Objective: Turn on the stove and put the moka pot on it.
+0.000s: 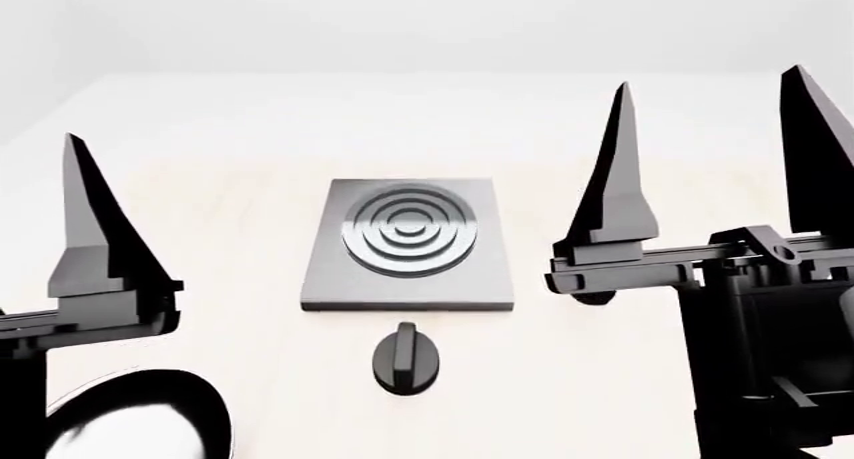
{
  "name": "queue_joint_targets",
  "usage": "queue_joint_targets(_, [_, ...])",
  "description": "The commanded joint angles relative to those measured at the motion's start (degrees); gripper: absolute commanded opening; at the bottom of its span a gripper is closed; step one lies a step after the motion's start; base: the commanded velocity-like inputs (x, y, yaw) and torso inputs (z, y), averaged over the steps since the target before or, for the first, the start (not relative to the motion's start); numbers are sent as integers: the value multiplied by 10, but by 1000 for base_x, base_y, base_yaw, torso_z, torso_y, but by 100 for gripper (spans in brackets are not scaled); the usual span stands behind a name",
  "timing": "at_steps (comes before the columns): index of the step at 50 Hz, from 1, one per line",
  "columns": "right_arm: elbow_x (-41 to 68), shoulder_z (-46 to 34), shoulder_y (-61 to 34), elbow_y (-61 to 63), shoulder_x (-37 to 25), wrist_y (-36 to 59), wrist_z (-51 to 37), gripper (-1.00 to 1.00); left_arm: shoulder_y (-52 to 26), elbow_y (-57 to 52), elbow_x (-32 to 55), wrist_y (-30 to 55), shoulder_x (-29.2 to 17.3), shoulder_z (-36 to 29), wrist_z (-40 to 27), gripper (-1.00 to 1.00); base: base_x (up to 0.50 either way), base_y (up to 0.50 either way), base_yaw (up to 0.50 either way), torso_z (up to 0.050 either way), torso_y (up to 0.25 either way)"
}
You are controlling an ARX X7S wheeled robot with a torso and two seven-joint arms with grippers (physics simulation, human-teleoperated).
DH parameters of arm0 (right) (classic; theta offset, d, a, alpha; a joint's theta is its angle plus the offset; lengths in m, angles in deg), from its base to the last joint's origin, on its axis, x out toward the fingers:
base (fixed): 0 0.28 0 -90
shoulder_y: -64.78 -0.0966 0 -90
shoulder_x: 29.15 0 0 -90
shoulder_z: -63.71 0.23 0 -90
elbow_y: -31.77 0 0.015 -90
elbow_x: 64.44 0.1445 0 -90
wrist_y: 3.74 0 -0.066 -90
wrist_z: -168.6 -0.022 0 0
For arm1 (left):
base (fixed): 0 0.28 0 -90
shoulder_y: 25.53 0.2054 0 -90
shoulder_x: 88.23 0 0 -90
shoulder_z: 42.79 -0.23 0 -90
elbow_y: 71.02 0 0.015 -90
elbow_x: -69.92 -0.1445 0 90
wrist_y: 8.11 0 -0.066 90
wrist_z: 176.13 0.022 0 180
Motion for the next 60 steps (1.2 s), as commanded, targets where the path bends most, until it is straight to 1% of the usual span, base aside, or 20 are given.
queue_joint_targets(1, [5, -3, -4, 3, -3, 2, -5, 100, -2, 1, -2, 2, 1, -6, 1, 100, 273, 0, 0, 0, 0])
queue_joint_targets(13, [3, -8, -6, 2, -6, -1, -9, 100, -6, 2, 2, 1, 2, -9, 2, 100, 259, 0, 0, 0, 0])
queue_joint_targets(17, [-1, -13, -3, 0, -7, -7, -6, 100, -22, 14, 32, 9, 8, -19, 13, 100, 0, 0, 0, 0, 0])
queue_joint_targets(20, [3, -12, -6, 3, -10, -4, -7, 100, -45, 35, 72, 24, 19, -31, 27, 100, 0, 0, 0, 0, 0])
queue_joint_targets(21, [5, -12, -7, 4, -11, -4, -8, 100, -52, 42, 79, 27, 22, -36, 33, 100, 0, 0, 0, 0, 0])
queue_joint_targets(22, [7, -11, -9, 5, -11, -2, -9, 100, -66, 64, 103, 31, 34, -48, 53, 100, 0, 0, 0, 0, 0])
queue_joint_targets(23, [8, -11, -10, 5, -12, -2, -9, 100, -67, 65, 103, 31, 34, -48, 53, 100, 0, 0, 0, 0, 0])
queue_joint_targets(24, [9, -11, -12, 6, -12, 0, -11, 100, -78, 88, 128, 34, 46, -56, 68, 100, 0, 0, 0, 0, 0])
queue_joint_targets(26, [8, -13, -13, 7, -12, 1, -12, 100, -90, 102, 140, 45, 53, -67, 81, 100, 0, 0, 0, 0, 0])
queue_joint_targets(27, [9, -13, -13, 7, -12, 0, -13, 100, -104, 112, 133, 70, 56, -85, 86, 100, 0, 0, 0, 0, 0])
queue_joint_targets(30, [-9, -21, 0, 2, -13, -16, -9, 100, -103, 135, 166, 54, 70, -86, 110, 100, 0, 0, 0, 0, 0])
queue_joint_targets(32, [-11, -22, 0, 1, -12, -18, -9, 100, -109, 163, 170, 56, 85, -100, 131, 100, 0, 0, 0, 0, 0])
queue_joint_targets(34, [-8, -22, -3, 2, -13, -16, -10, 100, -116, 186, 155, 67, 95, -119, 145, 100, 0, 0, 0, 0, 0])
queue_joint_targets(36, [-4, -21, -10, 7, -13, -11, -12, 100, -112, 218, 180, 51, 113, -122, 173, 100, 0, 0, 0, 0, 0])
queue_joint_targets(40, [4, -22, -22, 13, -14, -3, -16, 100, -113, 265, 202, 48, 142, -141, 211, 100, 0, 0, 0, 0, 0])
queue_joint_targets(48, [9, -28, -32, 16, -17, -2, -21, 100, -111, 314, 222, 55, 167, -164, 248, 100, 0, 0, 0, 0, 0])
queue_joint_targets(49, [10, -28, -33, 16, -17, -2, -22, 100, -111, 318, 233, 55, 169, -164, 254, 100, 0, 0, 0, 0, 0])
queue_joint_targets(50, [10, -29, -33, 16, -17, -3, -22, 100, -109, 335, 254, 47, 179, -161, 275, 100, 0, 0, 0, 0, 0])
queue_joint_targets(57, [11, -35, -35, 16, -20, -5, -26, 100, -115, 399, 272, 56, 205, -178, 313, 100, 0, 0, 0, 0, 0])
queue_joint_targets(60, [16, -38, -42, 19, -21, 1, -30, 100, -115, 419, 293, 62, 215, -183, 329, 100, 0, 0, 0, 0, 0])
